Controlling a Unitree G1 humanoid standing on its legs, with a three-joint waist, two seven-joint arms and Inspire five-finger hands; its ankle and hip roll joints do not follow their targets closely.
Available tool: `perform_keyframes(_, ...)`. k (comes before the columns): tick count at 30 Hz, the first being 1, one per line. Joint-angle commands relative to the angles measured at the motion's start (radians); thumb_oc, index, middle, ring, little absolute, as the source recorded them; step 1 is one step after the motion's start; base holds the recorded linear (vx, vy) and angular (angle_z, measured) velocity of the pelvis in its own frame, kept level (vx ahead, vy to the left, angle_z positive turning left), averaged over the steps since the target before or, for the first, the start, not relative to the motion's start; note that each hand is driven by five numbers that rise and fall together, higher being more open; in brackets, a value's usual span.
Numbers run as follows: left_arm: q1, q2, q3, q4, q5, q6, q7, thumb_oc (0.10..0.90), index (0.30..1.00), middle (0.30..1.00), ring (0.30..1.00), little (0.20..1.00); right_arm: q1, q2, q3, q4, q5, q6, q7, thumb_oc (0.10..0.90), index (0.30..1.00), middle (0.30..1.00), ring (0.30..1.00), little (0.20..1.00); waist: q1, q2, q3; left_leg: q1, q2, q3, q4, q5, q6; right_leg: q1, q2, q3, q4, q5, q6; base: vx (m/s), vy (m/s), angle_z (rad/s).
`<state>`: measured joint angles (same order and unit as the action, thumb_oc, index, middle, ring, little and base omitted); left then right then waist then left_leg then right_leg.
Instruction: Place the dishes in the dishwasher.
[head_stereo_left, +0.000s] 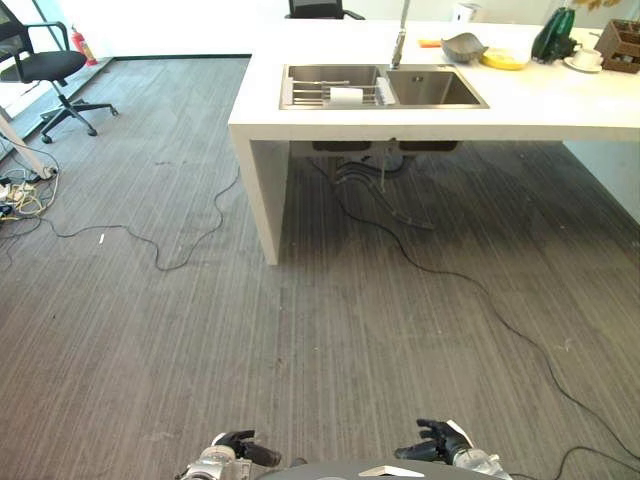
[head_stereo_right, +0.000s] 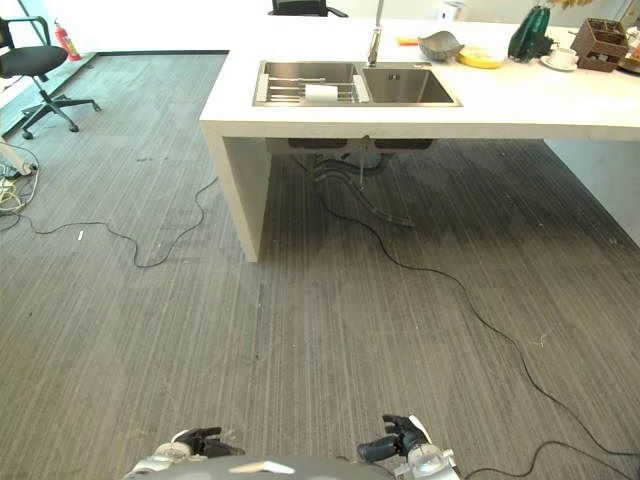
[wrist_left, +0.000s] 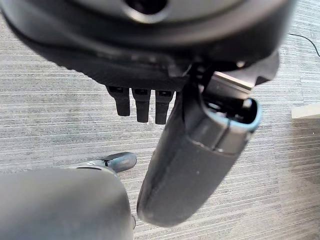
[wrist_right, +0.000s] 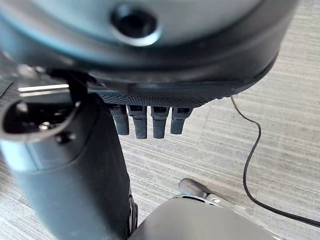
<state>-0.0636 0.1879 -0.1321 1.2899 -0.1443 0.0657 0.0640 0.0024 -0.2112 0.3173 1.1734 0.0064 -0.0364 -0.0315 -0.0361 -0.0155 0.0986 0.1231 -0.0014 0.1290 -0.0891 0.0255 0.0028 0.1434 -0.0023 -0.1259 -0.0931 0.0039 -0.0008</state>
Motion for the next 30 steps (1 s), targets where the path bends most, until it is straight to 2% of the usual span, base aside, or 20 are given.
perform_keyframes(1, -0.032, -0.057, 0.015, 0.056, -0.029, -0.024, 0.015, 0.800, 0.900, 0.900, 0.900, 0.900, -0.020, -0.003, 0.015, 0.062, 0.046, -0.008, -0.009, 0.800, 0.900, 0.900, 0.900, 0.900, -0.004, -0.006, -0.016, 0.013, 0.016, 0.067, 0.002, -0.022, -0.063, -0.025, -0.062, -0.041, 0.006, 0.006, 0.111, 0.00, 0.000, 0.00)
perform_keyframes(9, -0.025, -0.065, 0.026, 0.081, -0.040, -0.026, 0.032, 0.800, 0.900, 0.900, 0.900, 0.900, -0.020, 0.015, -0.057, 0.130, 0.160, -0.010, -0.001, 0.800, 0.900, 0.900, 0.900, 0.900, -0.003, -0.001, -0.025, 0.024, 0.015, 0.067, 0.002, -0.027, -0.063, -0.012, -0.065, -0.049, 0.006, -0.003, 0.111, 0.00, 0.001, 0.00)
perform_keyframes(19, -0.017, -0.077, 0.024, 0.084, -0.055, -0.028, 0.038, 0.800, 0.900, 0.900, 0.900, 0.900, -0.025, 0.003, -0.065, 0.131, 0.130, -0.016, -0.030, 0.800, 0.900, 0.900, 0.900, 0.900, -0.002, 0.002, -0.023, 0.024, 0.016, 0.068, 0.002, -0.027, -0.062, -0.011, -0.065, -0.048, 0.006, -0.001, 0.112, 0.00, 0.000, 0.00)
perform_keyframes(30, -0.010, -0.090, -0.024, 0.079, -0.011, -0.030, 0.021, 0.800, 0.900, 0.900, 0.900, 0.900, -0.037, -0.011, -0.070, 0.160, 0.122, 0.007, -0.017, 0.800, 0.900, 0.900, 0.900, 0.900, 0.004, 0.008, -0.023, 0.022, 0.018, 0.060, 0.002, -0.020, -0.063, -0.010, -0.065, -0.054, 0.006, 0.000, 0.109, 0.00, 0.000, 0.00)
